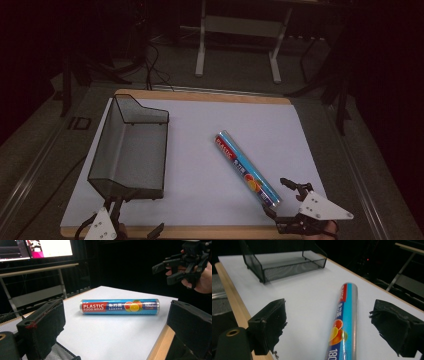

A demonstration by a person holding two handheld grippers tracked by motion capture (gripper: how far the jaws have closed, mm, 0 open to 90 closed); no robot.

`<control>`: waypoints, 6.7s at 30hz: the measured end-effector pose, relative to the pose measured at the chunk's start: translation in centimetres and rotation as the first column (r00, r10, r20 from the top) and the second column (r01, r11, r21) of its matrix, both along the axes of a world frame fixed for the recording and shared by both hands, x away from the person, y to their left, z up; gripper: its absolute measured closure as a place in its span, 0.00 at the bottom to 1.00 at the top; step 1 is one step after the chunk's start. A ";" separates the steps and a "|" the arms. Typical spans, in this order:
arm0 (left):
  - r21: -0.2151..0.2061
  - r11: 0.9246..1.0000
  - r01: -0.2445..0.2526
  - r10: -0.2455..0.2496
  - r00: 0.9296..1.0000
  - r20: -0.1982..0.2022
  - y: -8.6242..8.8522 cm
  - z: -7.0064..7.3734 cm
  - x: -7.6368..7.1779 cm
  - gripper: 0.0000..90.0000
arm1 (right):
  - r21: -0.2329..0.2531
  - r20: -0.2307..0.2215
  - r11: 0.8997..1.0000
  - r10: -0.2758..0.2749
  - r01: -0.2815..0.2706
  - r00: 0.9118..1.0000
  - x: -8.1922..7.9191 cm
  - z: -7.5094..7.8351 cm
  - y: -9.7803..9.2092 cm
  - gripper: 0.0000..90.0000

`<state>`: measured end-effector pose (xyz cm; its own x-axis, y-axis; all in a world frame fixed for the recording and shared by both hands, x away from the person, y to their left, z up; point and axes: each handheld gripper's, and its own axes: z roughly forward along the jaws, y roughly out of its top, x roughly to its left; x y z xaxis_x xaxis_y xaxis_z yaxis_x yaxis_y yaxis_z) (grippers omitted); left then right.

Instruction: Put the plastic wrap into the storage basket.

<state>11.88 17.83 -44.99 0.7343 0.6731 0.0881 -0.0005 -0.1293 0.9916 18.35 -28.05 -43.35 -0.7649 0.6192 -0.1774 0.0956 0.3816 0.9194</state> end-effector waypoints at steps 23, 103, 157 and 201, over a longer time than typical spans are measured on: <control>0.007 1.000 0.002 -0.002 1.000 0.004 -0.1 0.0 0.0 0.03 | -0.028 0.040 1.000 -0.002 0.003 0.999 -0.6 0.1 0.5 0.14; 0.026 0.999 0.025 -0.025 1.000 -0.019 -0.2 -0.2 0.1 0.03 | -0.335 -0.407 0.941 -0.198 0.056 0.892 17.1 -1.3 9.8 0.15; 0.046 0.999 0.021 -0.021 1.000 -0.018 -0.4 -0.3 0.2 0.03 | -0.586 -0.669 0.810 -0.487 0.004 0.561 21.6 -3.9 11.2 0.35; 0.036 0.999 0.013 -0.013 1.000 -0.005 -0.3 -0.3 0.0 0.03 | -0.191 -0.629 0.976 -0.201 0.101 0.751 22.5 8.8 22.8 0.35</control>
<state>11.89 17.51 -45.24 0.7436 0.6598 0.1083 0.0025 -0.1647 0.9863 40.84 -5.26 -34.60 -0.6275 0.7442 0.2290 0.7103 0.4265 0.5600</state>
